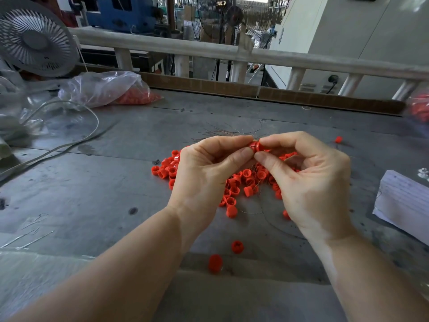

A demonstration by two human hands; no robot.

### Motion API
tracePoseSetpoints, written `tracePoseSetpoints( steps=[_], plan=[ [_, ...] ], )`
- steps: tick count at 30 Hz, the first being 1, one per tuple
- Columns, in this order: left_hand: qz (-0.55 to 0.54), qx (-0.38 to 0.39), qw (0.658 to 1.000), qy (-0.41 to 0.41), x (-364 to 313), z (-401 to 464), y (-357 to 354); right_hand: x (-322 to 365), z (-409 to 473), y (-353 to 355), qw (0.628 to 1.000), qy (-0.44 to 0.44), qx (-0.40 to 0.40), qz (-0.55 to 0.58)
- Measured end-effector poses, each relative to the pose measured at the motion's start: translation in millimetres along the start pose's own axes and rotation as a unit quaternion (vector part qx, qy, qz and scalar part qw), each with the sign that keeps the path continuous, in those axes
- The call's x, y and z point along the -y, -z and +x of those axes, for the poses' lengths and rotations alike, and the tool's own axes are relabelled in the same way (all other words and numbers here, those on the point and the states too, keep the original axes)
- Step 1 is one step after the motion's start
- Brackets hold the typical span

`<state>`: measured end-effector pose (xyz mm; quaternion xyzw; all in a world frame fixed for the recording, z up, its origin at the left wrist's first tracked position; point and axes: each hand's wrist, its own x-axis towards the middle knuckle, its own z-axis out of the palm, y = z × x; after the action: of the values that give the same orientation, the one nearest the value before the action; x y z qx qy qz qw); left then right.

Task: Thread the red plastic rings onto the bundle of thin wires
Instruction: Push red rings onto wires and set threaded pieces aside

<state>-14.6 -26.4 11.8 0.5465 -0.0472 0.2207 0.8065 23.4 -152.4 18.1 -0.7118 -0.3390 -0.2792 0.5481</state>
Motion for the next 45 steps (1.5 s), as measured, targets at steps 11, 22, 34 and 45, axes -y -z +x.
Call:
tracePoseSetpoints(
  steps=[11,22,34,45],
  plan=[
    [-0.035,-0.006,0.999,0.026,1.2,-0.4,-0.9,-0.5,-1.9,-7.0,1.0,-0.005,-0.015,0.018],
    [-0.09,-0.004,0.989,0.12,2.7,1.9,1.1,-4.8,-1.8,-8.9,0.999,-0.031,0.03,-0.005],
    [-0.109,-0.018,0.98,0.167,3.3,3.0,-1.5,-2.8,-6.4,-16.4,0.991,0.047,-0.004,-0.127],
    [-0.052,-0.053,0.974,0.215,2.7,1.7,-1.8,-4.6,-8.3,-12.5,0.978,0.045,0.05,-0.195]
  ],
)
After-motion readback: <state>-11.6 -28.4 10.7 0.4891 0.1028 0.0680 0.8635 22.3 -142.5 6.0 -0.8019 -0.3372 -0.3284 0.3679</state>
